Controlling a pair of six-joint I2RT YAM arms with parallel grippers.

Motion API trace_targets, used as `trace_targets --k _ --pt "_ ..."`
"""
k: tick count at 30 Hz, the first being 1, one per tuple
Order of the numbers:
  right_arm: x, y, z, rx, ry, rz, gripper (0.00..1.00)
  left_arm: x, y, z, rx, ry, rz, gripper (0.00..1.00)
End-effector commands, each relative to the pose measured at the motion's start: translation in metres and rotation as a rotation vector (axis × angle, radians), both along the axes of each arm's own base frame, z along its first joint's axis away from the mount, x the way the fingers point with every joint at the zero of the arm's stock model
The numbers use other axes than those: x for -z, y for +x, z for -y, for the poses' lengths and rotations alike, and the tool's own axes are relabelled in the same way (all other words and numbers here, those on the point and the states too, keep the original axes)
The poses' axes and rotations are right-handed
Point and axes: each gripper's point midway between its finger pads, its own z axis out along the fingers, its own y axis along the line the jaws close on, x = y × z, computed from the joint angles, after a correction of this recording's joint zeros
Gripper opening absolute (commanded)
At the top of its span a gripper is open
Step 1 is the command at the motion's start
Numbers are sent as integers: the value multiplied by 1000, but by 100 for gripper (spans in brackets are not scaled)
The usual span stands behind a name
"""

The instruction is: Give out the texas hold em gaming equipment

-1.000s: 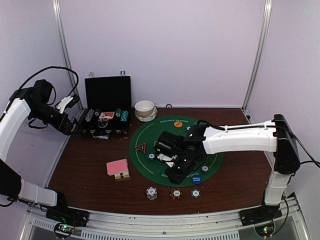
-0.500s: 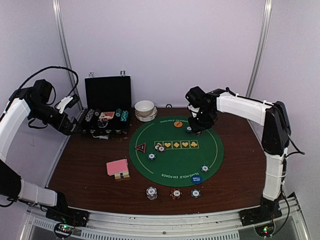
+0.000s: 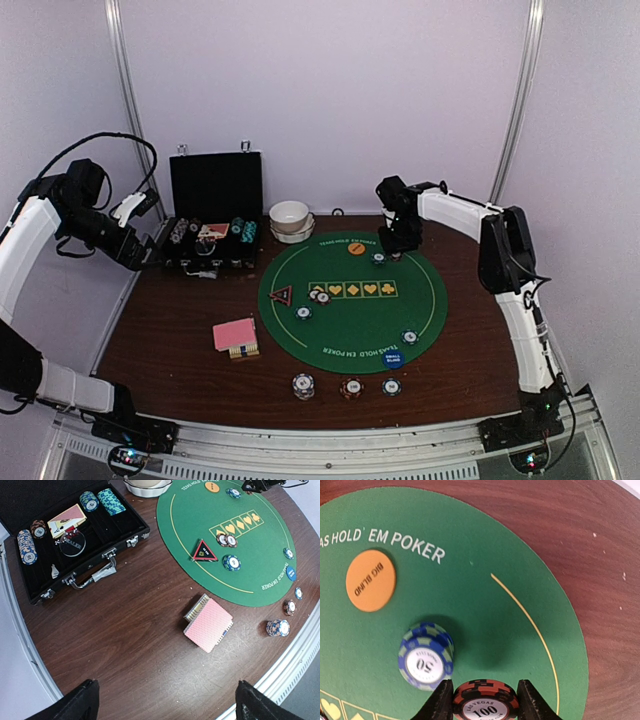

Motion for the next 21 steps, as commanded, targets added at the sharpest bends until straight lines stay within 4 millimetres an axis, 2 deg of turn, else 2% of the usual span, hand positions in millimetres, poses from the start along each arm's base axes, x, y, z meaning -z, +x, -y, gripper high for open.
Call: trace_targets --k 1,4,9,10,12,21 --pt "2 14 0 25 34 11 7 -7 0 0 14 -3 32 98" --pt "13 18 5 42 33 0 10 -6 0 0 15 0 31 98" --pt "29 20 14 62 30 -27 20 -6 0 -1 16 5 33 98" --pt "31 20 16 66 28 -31 23 -6 0 -1 15 6 32 97" --pt "33 21 17 65 33 -35 36 -5 0 -1 15 6 31 97" --pt "19 23 8 48 84 -23 49 -8 0 0 17 -1 38 97"
